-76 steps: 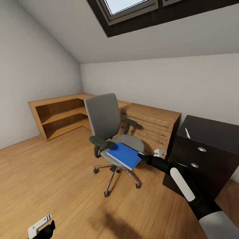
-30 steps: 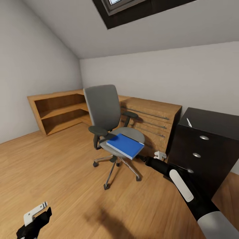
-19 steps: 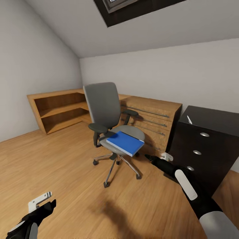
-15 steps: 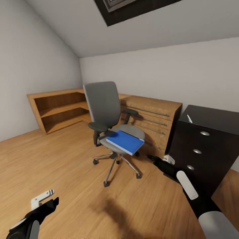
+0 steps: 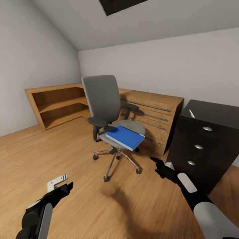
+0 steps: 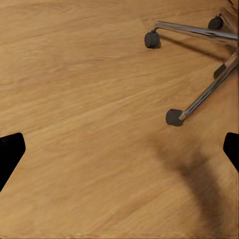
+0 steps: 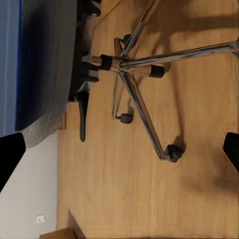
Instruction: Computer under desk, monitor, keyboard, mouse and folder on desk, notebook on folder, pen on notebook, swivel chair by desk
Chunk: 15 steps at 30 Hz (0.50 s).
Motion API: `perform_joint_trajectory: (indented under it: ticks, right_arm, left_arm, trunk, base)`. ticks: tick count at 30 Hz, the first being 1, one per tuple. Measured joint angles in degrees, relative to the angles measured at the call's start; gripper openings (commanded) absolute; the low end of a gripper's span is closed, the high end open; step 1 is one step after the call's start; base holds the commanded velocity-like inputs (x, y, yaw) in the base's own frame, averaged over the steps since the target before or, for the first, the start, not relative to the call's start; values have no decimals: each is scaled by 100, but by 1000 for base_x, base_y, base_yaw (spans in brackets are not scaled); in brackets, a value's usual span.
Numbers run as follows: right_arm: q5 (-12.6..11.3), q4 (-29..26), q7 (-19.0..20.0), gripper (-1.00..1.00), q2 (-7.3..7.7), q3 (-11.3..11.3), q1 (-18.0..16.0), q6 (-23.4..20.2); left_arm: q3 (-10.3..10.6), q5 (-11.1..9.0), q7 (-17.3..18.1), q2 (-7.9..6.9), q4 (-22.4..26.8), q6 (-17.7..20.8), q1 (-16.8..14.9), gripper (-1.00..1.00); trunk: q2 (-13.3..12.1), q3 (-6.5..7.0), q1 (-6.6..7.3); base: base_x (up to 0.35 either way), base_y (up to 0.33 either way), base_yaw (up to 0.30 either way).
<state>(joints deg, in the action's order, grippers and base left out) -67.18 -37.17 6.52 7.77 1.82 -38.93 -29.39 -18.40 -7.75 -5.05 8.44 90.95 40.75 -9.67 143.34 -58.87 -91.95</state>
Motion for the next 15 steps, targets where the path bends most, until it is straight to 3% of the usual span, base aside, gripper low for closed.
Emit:
perform_joint_trajectory:
  ticks: [10, 15]
  right_arm:
    - [-141, 366, 119, 100, -68, 1, -70, 33]
    - [-4, 386, 640, 100, -178, -42, -71, 31]
  left_arm:
    - [54, -234, 27, 19, -204, 248, -53, 100]
    - [59, -250, 31, 8, -304, 260, -58, 100]
  trunk:
    - [14, -222, -26]
    - [18, -289, -33]
  base:
    - [0, 0, 0]
    - [0, 0, 0]
